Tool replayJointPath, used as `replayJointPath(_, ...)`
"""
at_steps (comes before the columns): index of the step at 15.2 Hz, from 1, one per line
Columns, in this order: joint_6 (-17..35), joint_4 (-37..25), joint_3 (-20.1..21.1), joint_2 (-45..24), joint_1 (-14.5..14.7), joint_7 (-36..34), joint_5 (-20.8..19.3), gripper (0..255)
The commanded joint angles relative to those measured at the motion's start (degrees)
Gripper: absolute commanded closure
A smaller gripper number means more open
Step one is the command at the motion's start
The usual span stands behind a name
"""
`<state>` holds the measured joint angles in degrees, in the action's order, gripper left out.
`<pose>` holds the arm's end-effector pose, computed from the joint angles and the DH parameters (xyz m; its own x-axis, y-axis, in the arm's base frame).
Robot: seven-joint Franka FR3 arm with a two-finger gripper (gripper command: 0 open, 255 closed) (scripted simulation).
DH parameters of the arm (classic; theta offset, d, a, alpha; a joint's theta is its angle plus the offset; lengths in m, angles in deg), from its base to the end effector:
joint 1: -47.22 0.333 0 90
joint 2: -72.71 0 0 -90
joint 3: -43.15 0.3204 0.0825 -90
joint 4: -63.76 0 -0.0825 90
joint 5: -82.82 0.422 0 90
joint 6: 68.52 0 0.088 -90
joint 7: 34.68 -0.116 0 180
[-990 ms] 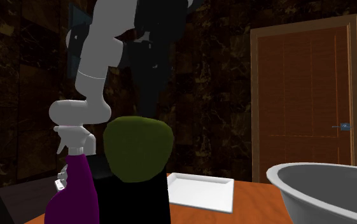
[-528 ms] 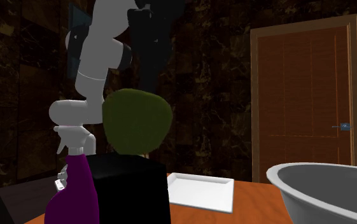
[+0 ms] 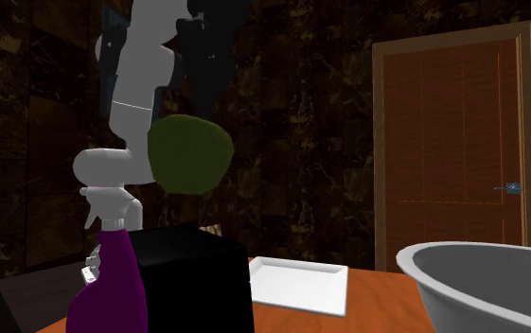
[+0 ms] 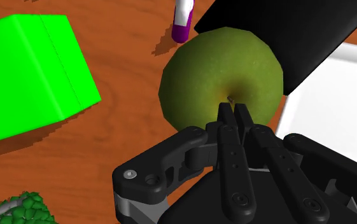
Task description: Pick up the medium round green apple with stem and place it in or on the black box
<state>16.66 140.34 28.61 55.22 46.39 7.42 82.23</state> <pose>0.6506 -0.1558 0.5436 0.8771 0.4511 -0.1650 0.4521 -0.8914 -0.0336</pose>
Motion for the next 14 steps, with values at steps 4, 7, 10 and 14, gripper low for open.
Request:
replayJointPath(4, 1.84, 14.46, 0.50, 12.79, 2.43, -2.64, -2.79, 255)
replayJointPath(7, 1.85, 21.52, 1.28, 19.90, 3.42, -4.55, -4.20, 255)
replayJointPath(10, 1.13, 27.58, 2.32, 26.68, 4.09, -6.47, -5.29, 255)
replayJointPath(14, -0.32, 33.05, 3.67, 33.54, 4.51, -8.44, -6.03, 255)
